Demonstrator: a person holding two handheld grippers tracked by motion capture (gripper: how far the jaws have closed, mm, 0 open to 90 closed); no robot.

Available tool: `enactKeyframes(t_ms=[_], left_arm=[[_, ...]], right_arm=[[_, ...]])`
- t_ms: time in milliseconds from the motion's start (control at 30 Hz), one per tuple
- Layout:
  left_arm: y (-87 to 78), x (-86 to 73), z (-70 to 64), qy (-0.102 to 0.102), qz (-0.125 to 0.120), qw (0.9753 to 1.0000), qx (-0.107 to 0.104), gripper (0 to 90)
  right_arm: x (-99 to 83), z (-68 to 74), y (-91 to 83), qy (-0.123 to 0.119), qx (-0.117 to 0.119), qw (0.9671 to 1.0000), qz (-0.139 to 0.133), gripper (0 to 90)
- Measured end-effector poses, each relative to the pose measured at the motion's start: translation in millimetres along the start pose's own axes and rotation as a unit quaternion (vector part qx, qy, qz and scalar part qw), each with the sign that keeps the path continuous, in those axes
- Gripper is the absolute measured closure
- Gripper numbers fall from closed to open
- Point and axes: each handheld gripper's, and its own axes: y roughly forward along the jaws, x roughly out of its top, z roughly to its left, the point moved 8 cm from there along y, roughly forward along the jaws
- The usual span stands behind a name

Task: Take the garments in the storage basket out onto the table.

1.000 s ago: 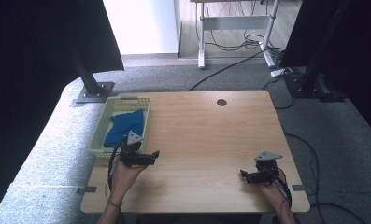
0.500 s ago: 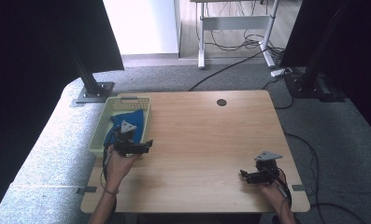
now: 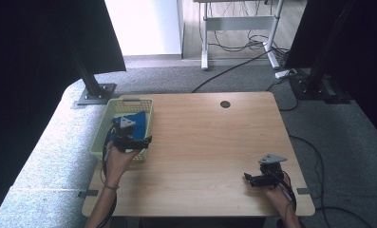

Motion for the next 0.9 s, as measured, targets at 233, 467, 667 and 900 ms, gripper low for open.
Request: enactKeyframes(t_ms=[233, 467, 667, 900], left_arm=[[5.4, 6.4, 10.8, -0.002, -0.004, 1.0000, 0.003, 3.2], [15.3, 10.6, 22.4, -0.001, 0.003, 0.9999, 0.015, 2.7], [24.4, 14.4, 34.8, -0.007, 0.004, 0.9997, 0.024, 2.3], [36.5, 14.0, 46.9, -0.018, 0.013, 0.9993, 0.032, 2.1]], right_arm=[[-0.1, 0.1, -0.1, 0.001, 0.000, 1.0000, 0.001, 5.7], [-0.1, 0.0, 0.0, 0.000, 0.000, 1.0000, 0.000, 5.7], [0.0, 0.0, 0.0, 0.000, 0.000, 1.0000, 0.000, 5.7], [0.0, 0.0, 0.0, 0.000, 0.000, 1.0000, 0.000, 5.7]])
